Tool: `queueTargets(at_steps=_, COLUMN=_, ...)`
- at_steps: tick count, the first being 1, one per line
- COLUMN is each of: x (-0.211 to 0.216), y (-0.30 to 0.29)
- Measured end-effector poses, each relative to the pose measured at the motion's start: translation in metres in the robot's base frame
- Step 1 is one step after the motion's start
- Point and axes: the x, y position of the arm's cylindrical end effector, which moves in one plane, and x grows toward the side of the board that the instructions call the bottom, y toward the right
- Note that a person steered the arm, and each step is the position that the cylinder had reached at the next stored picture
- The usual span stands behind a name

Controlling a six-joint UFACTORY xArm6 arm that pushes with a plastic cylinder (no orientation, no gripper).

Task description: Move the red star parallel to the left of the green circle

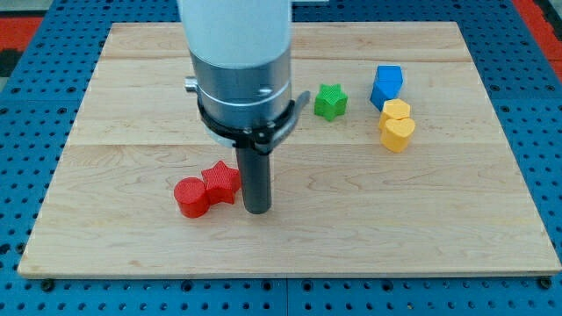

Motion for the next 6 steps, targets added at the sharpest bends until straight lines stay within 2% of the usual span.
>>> queueTargets(at_steps=2, x=-0.025, y=-0.073)
queueTargets(at_steps=3, x=-0.073, y=-0.058)
queueTargets(at_steps=6, x=-0.138, y=-0.057)
